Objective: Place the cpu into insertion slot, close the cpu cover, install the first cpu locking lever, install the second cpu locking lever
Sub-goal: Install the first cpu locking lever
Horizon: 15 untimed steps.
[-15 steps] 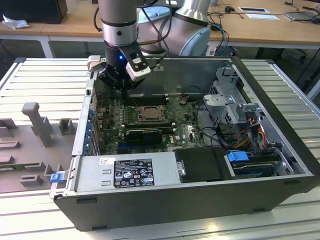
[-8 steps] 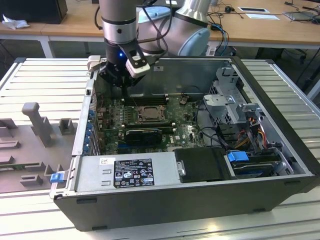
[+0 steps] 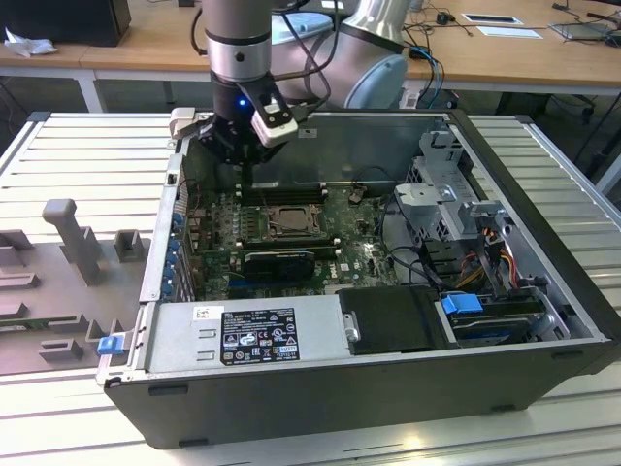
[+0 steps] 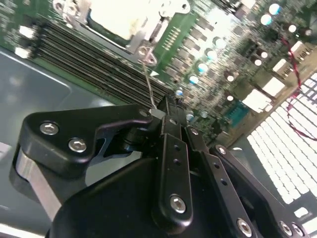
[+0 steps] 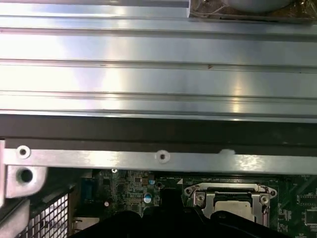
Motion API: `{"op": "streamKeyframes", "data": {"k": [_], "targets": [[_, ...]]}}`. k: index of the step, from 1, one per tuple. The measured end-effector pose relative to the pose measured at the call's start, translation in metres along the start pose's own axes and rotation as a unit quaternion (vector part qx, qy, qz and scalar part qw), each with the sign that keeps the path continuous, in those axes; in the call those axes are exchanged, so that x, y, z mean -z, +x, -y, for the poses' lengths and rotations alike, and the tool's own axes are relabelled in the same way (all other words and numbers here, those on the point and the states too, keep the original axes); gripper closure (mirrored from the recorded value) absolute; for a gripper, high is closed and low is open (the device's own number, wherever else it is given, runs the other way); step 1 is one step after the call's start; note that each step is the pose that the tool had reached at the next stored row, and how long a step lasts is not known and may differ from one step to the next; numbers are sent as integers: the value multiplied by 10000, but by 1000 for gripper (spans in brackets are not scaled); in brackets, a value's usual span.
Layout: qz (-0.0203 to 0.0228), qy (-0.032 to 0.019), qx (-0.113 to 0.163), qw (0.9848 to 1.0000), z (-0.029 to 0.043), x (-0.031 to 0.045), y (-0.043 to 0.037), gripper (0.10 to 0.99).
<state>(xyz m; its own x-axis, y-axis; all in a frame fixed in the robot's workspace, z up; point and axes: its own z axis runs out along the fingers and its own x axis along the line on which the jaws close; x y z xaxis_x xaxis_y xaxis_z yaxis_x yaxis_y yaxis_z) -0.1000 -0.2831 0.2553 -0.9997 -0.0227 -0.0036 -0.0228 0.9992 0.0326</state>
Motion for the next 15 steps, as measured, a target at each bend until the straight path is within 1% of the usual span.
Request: {"op": "streamKeyframes", "data": {"k": [2, 3, 5, 6, 8, 12, 13, 15], "targets": [[0, 0, 0, 10000, 1, -1, -77, 980], [0, 0, 1, 10000, 2, -1, -134, 980], [0, 0, 0, 10000, 5, -3, -281, 980], [-1, 0, 1, 10000, 7, -5, -326, 980], [-1, 0, 0, 10000, 8, -7, -349, 980], [0, -3, 0, 10000, 7, -16, -350, 980], [0, -8, 0, 10000, 8, -20, -350, 980], [1, -48, 0, 10000, 8, -40, -350, 980]]}}
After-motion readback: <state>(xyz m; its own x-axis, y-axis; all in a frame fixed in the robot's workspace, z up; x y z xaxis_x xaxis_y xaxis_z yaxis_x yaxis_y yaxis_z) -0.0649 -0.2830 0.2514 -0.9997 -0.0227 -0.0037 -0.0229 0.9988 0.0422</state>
